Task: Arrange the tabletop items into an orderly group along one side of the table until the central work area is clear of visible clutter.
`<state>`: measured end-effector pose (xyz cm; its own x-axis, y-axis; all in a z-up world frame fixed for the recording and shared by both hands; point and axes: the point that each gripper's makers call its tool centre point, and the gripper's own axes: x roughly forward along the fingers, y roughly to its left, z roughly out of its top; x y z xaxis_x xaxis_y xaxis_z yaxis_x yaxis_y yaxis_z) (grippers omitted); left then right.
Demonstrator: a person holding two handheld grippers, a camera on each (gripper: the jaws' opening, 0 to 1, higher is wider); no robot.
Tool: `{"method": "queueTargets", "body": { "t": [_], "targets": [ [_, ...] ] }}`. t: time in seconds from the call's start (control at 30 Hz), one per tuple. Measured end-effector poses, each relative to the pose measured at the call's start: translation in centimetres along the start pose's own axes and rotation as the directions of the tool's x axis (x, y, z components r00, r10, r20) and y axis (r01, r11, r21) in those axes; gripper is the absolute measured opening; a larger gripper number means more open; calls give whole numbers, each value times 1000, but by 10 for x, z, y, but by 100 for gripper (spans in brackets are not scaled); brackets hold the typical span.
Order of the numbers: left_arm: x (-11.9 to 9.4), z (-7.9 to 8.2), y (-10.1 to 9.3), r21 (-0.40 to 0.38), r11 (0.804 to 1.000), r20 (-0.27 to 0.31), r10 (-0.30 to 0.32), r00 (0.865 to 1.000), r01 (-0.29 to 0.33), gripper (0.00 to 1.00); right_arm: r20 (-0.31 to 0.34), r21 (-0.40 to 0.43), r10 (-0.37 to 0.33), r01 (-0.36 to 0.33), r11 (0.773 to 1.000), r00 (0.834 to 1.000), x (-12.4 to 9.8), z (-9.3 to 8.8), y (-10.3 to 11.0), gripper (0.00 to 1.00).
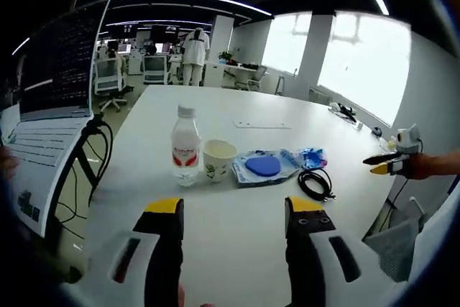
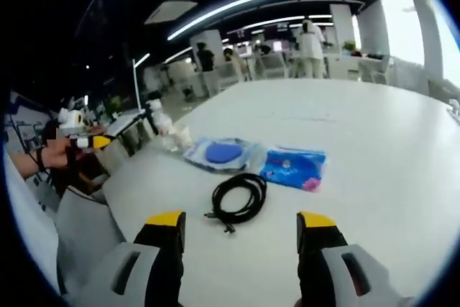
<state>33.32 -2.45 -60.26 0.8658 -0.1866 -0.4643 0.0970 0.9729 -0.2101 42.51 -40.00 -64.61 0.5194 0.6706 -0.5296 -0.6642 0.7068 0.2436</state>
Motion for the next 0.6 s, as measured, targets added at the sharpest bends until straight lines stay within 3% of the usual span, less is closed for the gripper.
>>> {"method": "queueTargets", "body": {
  "t": [0.6],
  "targets": [
    [0,0,0,-8,1000,2,-8,1000,8,57,11,27,-19,18,999,1000,-6,-2,-10,62]
  ]
}}
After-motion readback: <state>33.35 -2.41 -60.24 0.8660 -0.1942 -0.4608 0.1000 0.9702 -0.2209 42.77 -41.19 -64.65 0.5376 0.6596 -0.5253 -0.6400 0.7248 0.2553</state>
